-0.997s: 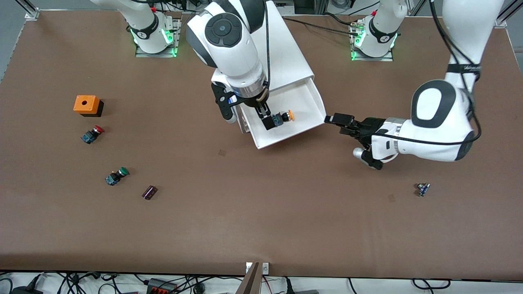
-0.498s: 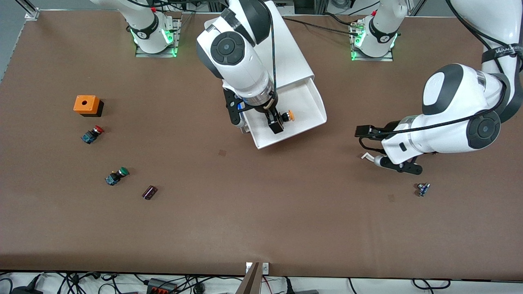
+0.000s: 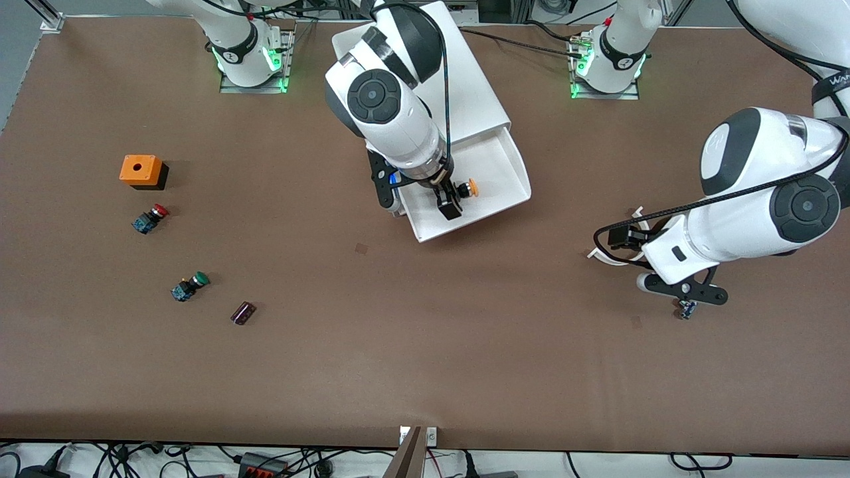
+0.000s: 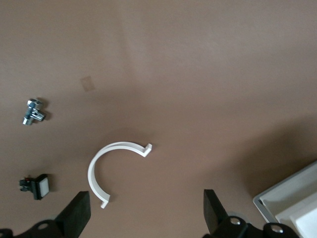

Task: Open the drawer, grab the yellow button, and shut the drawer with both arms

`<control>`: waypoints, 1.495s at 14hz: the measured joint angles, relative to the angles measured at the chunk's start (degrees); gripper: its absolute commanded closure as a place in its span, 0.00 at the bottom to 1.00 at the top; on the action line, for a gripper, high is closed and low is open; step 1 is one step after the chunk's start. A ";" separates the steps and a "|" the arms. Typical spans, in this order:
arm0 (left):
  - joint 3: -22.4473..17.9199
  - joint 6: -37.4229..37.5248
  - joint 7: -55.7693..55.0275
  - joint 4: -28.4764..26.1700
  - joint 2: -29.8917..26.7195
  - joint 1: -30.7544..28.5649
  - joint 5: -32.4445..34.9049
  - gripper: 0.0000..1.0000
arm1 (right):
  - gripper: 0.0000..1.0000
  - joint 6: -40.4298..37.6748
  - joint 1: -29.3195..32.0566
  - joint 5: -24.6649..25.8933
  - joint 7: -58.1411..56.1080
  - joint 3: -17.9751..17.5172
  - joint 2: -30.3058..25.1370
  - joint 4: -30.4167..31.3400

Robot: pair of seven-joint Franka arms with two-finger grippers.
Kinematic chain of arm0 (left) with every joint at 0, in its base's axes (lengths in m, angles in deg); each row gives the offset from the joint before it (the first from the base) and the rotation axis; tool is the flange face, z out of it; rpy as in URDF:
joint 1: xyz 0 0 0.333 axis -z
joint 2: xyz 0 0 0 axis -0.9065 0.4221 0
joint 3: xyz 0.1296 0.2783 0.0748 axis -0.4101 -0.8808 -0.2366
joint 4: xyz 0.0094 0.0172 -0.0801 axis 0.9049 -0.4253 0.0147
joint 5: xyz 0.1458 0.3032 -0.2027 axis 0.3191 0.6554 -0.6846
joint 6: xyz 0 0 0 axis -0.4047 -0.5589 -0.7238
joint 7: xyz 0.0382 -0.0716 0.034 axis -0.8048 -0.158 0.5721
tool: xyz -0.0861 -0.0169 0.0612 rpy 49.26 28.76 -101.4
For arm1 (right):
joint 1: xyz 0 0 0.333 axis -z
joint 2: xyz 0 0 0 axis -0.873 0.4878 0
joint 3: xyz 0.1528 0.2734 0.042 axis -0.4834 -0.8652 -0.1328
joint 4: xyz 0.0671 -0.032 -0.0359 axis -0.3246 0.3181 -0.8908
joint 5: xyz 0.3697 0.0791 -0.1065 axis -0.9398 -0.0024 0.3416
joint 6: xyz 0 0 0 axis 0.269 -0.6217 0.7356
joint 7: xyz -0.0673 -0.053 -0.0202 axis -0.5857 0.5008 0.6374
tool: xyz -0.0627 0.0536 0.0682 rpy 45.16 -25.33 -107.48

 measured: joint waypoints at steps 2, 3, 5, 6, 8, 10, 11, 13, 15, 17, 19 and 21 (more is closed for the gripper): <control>-0.17 -1.74 -0.35 0.65 1.38 -0.06 0.15 0.00 | 0.00 -0.01 -0.01 0.00 0.01 0.00 0.51 0.00; -0.22 -2.53 -0.70 0.81 1.92 -0.10 0.15 0.00 | 0.00 -0.02 -0.01 0.00 0.01 0.00 0.77 0.00; -0.23 -3.02 -2.39 1.10 2.41 -0.09 0.15 0.00 | 0.00 -0.05 -0.01 0.00 0.02 0.00 1.24 0.00; -0.22 -3.06 -3.75 1.18 2.41 -0.08 0.15 0.00 | 0.00 -0.05 -0.03 0.00 0.02 0.00 1.44 0.00; -0.22 -3.06 -5.63 1.48 2.41 -0.05 0.15 0.00 | 0.00 -0.06 -0.06 0.00 0.02 0.00 1.71 0.00; -0.22 -3.06 -6.23 1.62 2.41 -0.05 0.17 0.00 | 0.00 -0.15 -0.06 0.00 0.02 0.00 1.77 0.00; -0.23 -3.06 -6.29 1.64 2.41 -0.05 0.17 0.00 | 0.00 -0.23 -0.06 0.00 0.02 0.00 1.87 0.00; -0.23 -3.06 -6.35 1.64 2.41 -0.05 0.17 0.00 | 0.00 -0.26 -0.25 0.00 0.02 -0.01 2.26 0.00; -0.23 -3.06 -6.38 1.65 2.41 -0.05 0.17 0.00 | 0.06 -0.26 -0.79 0.06 0.02 -0.02 2.71 0.00; -0.22 -3.06 -6.40 1.65 2.41 -0.05 0.17 0.00 | 0.35 -0.26 -1.32 0.22 0.02 -0.02 3.06 0.00; -0.23 -3.06 -6.42 1.65 2.41 -0.05 0.17 0.00 | 0.70 -0.26 -1.45 0.26 0.02 -0.02 3.13 0.00; -0.23 -3.06 -6.43 1.65 2.41 -0.05 0.17 0.00 | 0.86 -0.25 -1.45 0.26 0.02 0.02 3.13 -0.08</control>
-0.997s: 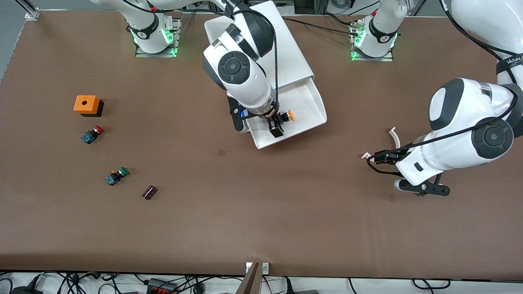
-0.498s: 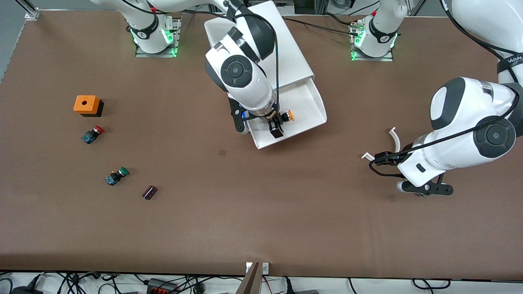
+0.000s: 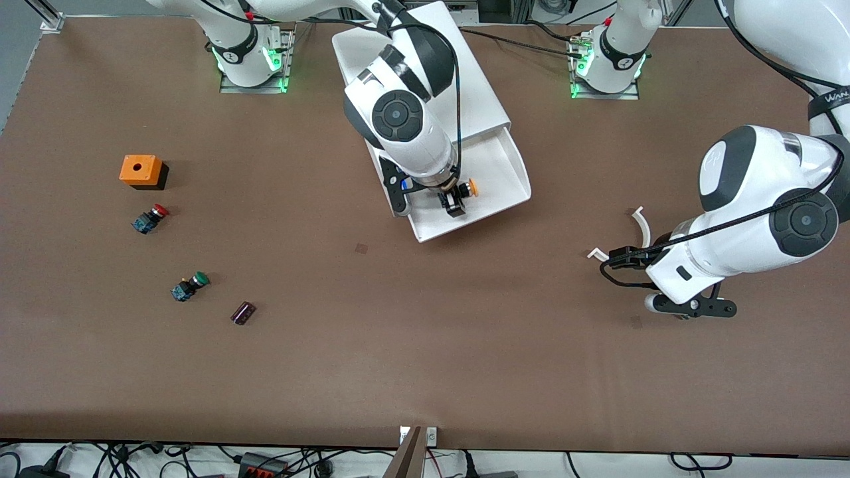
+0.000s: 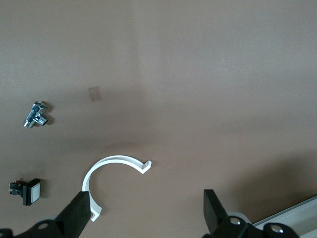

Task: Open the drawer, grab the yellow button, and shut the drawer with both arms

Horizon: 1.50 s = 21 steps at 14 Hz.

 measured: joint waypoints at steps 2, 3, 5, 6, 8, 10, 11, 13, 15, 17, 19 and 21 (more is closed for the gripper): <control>0.00 0.00 0.00 0.00 0.00 0.02 0.00 0.00 | 0.91 0.00 0.00 0.00 -0.01 0.00 0.00 -0.24; 0.00 0.00 -0.01 0.00 0.00 0.03 0.00 0.00 | 0.93 0.01 -0.01 0.00 -0.02 0.00 0.00 -0.40; 0.00 0.00 -0.01 0.00 0.00 0.05 0.00 0.00 | 0.95 0.01 -0.06 -0.01 -0.02 0.00 0.00 -0.95; 0.01 0.00 -0.01 0.00 0.00 0.09 0.00 0.00 | 0.95 0.04 -0.08 -0.04 -0.02 0.00 -0.01 -1.54; 0.13 0.00 -0.77 0.00 0.00 0.27 0.00 0.00 | 0.95 0.05 -0.06 -1.06 0.03 0.02 -0.06 -3.52; 0.39 0.00 -4.31 0.00 0.00 0.51 0.00 0.00 | 0.95 0.03 0.14 -1.69 0.07 0.32 -0.11 -4.88; 0.59 0.00 -6.17 0.00 0.00 0.78 0.00 0.00 | 0.95 0.03 0.45 -1.71 0.07 0.64 -0.11 -5.14; 0.89 -0.16 -11.24 0.00 0.02 2.54 -0.01 0.00 | 0.95 0.06 1.90 -1.71 -0.77 1.18 -0.20 -5.47; 1.00 -2.76 -18.43 -0.04 0.20 5.29 -0.01 0.00 | 0.95 -0.15 4.22 -1.69 -5.57 1.27 -0.83 -5.87; 1.13 -5.35 -24.58 -0.19 0.78 7.90 -0.01 0.00 | 0.95 -3.52 6.92 -1.35 -15.17 1.33 -1.92 -5.89; 1.20 -7.34 -30.35 -0.28 1.95 10.79 -0.01 0.00 | 0.95 -8.78 9.49 -1.12 -25.51 1.44 -2.89 -5.89; 1.25 -8.53 -34.07 -0.34 3.25 13.18 -0.01 0.00 | 0.95 -13.92 12.60 -1.04 -36.33 1.57 -3.62 -5.85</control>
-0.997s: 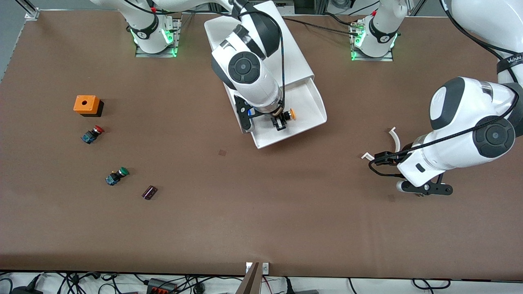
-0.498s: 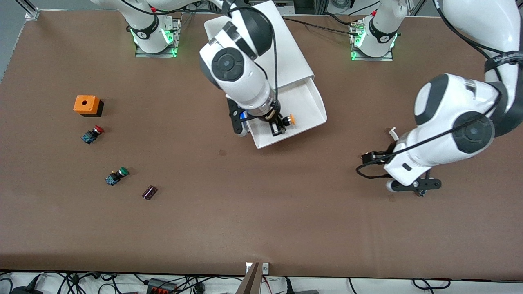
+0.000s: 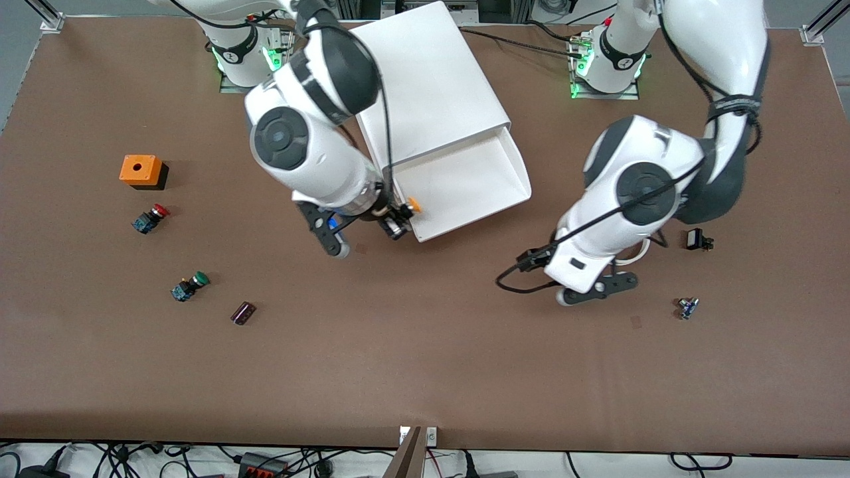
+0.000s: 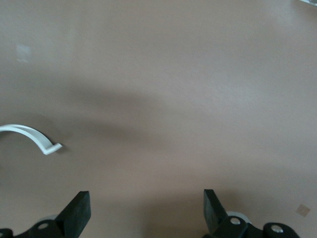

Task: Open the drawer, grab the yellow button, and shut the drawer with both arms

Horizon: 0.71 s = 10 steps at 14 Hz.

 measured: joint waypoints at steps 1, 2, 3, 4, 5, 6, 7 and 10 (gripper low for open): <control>0.01 -0.83 -1.84 -0.12 0.59 0.97 0.00 0.00 | 0.95 -3.21 1.90 0.00 -5.91 0.04 -0.29 0.15; 0.02 -1.69 -3.59 -0.40 1.03 1.76 0.00 0.00 | 0.95 -5.76 3.75 0.00 -11.68 0.08 -0.44 0.43; 0.03 -2.72 -5.21 -0.95 1.34 2.42 0.00 0.00 | 0.95 -7.29 5.46 0.01 -17.10 0.10 -0.59 1.21; 0.04 -3.86 -6.82 -1.79 1.51 3.08 0.00 0.00 | 0.95 -7.81 6.98 0.03 -22.20 0.14 -0.86 2.63; 0.05 -4.91 -8.38 -2.73 1.55 3.64 0.00 0.00 | 0.95 -7.88 8.24 0.07 -27.07 0.15 -1.18 4.38; 0.07 -5.99 -9.93 -3.73 1.57 4.29 0.00 0.00 | 0.95 -7.88 9.42 0.13 -32.03 0.17 -1.55 6.27; 0.08 -7.10 -11.27 -4.80 1.59 4.98 0.00 0.00 | 0.95 -7.88 10.53 0.19 -36.23 0.19 -1.92 7.94; 0.35 -8.59 -14.36 -7.15 1.60 6.78 0.00 0.00 | 0.95 -7.72 13.52 3.09 -47.18 0.19 -2.61 11.69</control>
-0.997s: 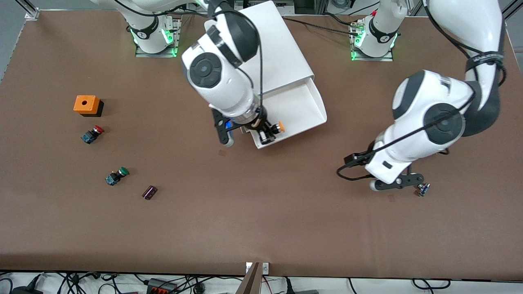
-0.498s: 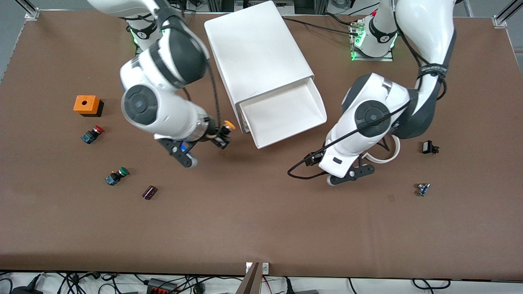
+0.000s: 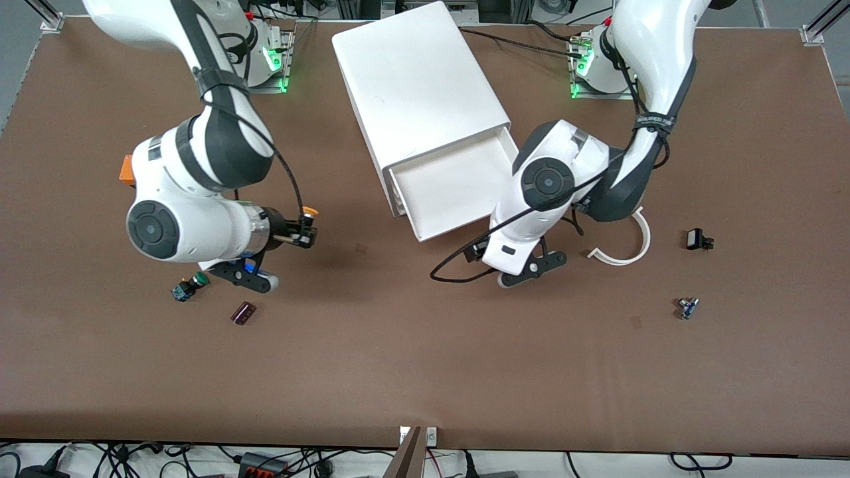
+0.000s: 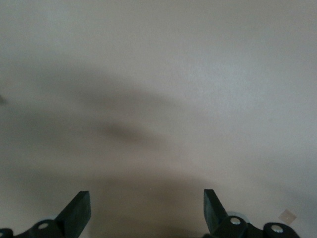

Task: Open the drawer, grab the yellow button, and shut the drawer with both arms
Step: 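Push the drawer shut with the left gripper while the right gripper carries the button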

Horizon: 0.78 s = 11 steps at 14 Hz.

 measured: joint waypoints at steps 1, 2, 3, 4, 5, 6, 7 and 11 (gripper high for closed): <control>0.88 0.00 -0.24 -0.45 0.00 0.08 0.00 0.00 | 0.95 0.44 0.51 1.29 -3.32 0.00 -0.05 1.20; 2.16 0.11 -0.68 -0.88 -0.02 -0.03 0.00 0.00 | 0.95 1.27 0.77 2.48 -5.97 0.00 -0.06 2.52; 3.42 0.46 -1.17 -1.29 -0.10 -0.19 0.00 0.00 | 0.95 2.43 0.92 3.92 -8.29 0.00 -0.06 3.96; 4.47 1.26 -1.44 -1.54 -0.27 -0.38 0.00 0.00 | 0.95 3.84 1.05 5.17 -10.40 0.00 -0.07 5.51; 5.34 2.47 -1.56 -1.61 -0.49 -0.57 0.00 0.00 | 0.95 5.29 1.14 5.88 -12.16 0.00 -0.06 7.10; 6.13 3.83 -1.60 -1.63 -0.70 -0.72 0.00 0.00 | 0.95 6.77 1.17 6.18 -13.91 0.00 -0.06 8.70; 6.89 5.38 -1.63 -1.66 -0.94 -0.82 0.01 0.00 | 0.95 8.12 1.16 6.25 -16.07 -0.01 -0.04 10.20; 10.18 9.58 -1.87 -2.55 -1.40 -0.92 -0.79 0.00 | 0.95 11.65 1.21 8.02 -22.93 -0.02 0.19 13.87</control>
